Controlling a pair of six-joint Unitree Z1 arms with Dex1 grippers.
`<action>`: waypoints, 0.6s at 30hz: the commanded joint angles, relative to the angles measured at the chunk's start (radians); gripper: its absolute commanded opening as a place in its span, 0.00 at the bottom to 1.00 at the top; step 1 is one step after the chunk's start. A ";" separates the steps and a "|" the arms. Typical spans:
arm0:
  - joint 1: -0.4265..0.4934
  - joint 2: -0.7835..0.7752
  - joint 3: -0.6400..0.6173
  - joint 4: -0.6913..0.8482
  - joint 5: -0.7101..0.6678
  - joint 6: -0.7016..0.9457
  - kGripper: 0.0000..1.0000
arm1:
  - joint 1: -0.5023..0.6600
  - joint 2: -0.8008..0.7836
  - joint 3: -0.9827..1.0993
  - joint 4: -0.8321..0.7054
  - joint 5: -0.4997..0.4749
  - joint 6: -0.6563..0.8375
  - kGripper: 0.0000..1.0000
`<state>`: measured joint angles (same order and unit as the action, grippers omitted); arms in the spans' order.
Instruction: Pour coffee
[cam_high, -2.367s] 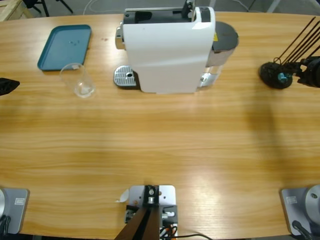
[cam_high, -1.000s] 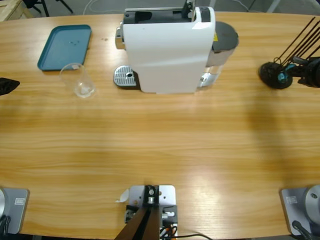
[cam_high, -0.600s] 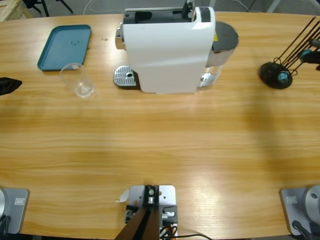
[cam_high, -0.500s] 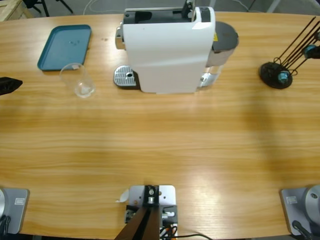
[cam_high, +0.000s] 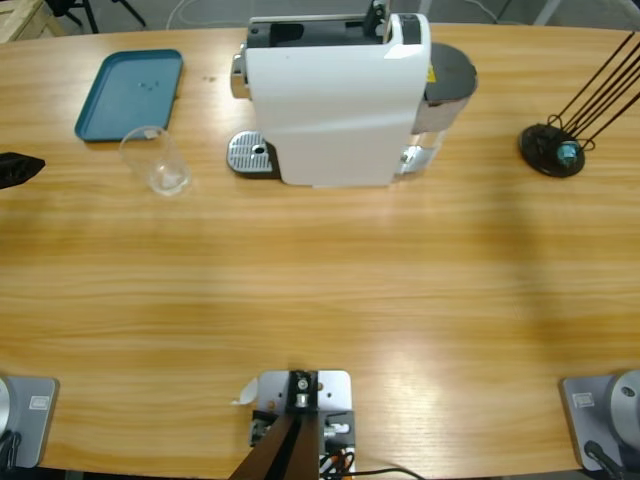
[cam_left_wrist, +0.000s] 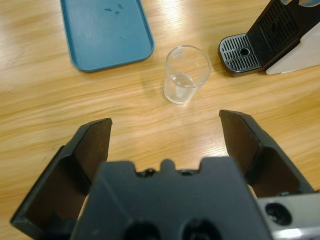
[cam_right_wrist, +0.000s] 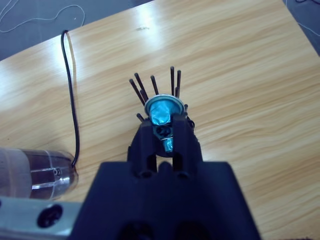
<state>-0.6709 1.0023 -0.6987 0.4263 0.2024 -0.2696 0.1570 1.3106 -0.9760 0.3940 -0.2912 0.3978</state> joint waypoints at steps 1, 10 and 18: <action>0.008 0.024 0.041 -0.011 -0.009 0.009 0.92 | 0.020 -0.049 -0.054 0.074 -0.024 -0.019 0.00; 0.008 0.025 0.041 -0.011 -0.009 0.009 0.92 | 0.047 -0.072 -0.079 0.112 -0.032 -0.022 0.00; 0.008 0.019 0.042 -0.012 -0.009 0.010 0.92 | 0.261 -0.088 -0.163 0.251 -0.019 -0.203 0.00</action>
<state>-0.6709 1.0023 -0.6984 0.4225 0.2024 -0.2696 0.2536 1.2551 -1.0906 0.5371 -0.3012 0.3679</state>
